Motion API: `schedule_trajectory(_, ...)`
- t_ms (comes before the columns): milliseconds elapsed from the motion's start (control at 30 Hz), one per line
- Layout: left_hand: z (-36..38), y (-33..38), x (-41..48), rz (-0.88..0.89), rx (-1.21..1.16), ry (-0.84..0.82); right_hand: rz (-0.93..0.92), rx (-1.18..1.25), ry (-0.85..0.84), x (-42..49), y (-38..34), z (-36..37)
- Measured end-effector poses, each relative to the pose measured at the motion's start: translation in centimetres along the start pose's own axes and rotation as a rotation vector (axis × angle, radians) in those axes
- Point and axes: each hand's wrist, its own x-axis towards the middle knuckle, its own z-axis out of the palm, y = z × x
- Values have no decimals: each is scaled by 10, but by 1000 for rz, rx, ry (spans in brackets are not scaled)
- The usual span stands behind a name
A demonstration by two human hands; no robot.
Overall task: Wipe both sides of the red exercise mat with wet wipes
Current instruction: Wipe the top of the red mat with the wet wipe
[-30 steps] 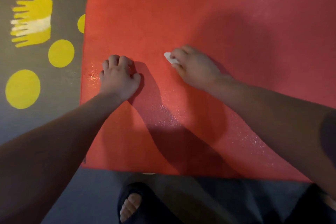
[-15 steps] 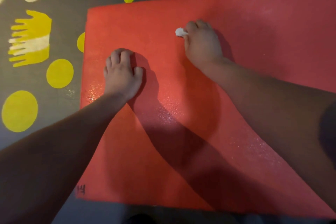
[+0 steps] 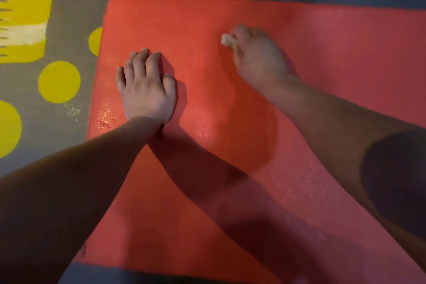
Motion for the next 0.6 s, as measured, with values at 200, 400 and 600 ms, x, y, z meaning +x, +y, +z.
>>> schedule_trajectory(200, -1, -2, 2, 10, 28, 24, -7, 84, 31, -22, -47, 8)
schedule_trajectory(400, -1, -4, 3, 15, 10, 10, -422, 75, -280, -38, -45, -1)
schedule_trajectory(600, -1, -5, 3, 17, 9, -15, 92, -18, 17, 45, -32, 15)
